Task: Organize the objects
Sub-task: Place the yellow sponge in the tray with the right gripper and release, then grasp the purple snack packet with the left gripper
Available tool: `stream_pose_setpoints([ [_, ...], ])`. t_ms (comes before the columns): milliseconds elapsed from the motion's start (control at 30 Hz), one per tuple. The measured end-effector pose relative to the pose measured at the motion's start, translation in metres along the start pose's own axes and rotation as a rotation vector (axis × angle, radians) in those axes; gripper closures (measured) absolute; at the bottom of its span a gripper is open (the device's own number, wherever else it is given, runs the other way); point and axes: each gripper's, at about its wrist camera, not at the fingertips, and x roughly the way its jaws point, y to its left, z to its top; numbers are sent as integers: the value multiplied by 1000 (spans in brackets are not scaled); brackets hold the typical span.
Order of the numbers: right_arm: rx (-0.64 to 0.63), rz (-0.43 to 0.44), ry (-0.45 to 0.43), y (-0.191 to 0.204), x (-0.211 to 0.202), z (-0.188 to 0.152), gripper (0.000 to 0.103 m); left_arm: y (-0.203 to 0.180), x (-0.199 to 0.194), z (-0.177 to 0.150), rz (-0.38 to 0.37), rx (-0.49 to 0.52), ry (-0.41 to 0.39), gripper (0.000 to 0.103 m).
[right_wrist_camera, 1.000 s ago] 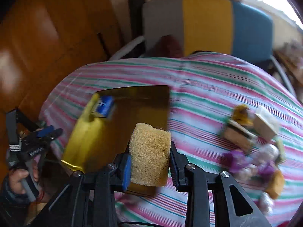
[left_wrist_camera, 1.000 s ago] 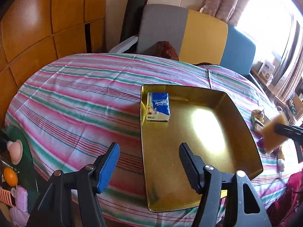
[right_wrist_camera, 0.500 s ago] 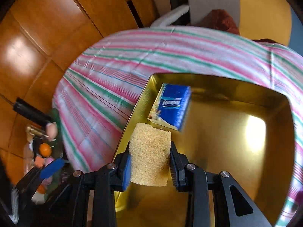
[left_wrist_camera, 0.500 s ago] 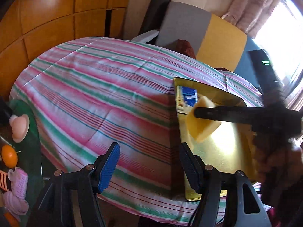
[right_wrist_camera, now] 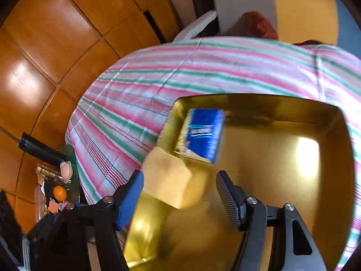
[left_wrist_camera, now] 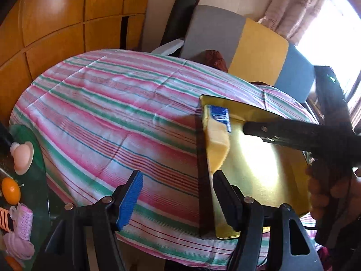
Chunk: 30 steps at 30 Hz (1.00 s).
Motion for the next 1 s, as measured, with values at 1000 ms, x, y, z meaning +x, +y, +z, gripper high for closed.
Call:
stream_pose_setpoints([
  [1000, 588, -583, -282, -312, -293, -193, 21, -293, 13, -19, -377, 617, 106, 46],
])
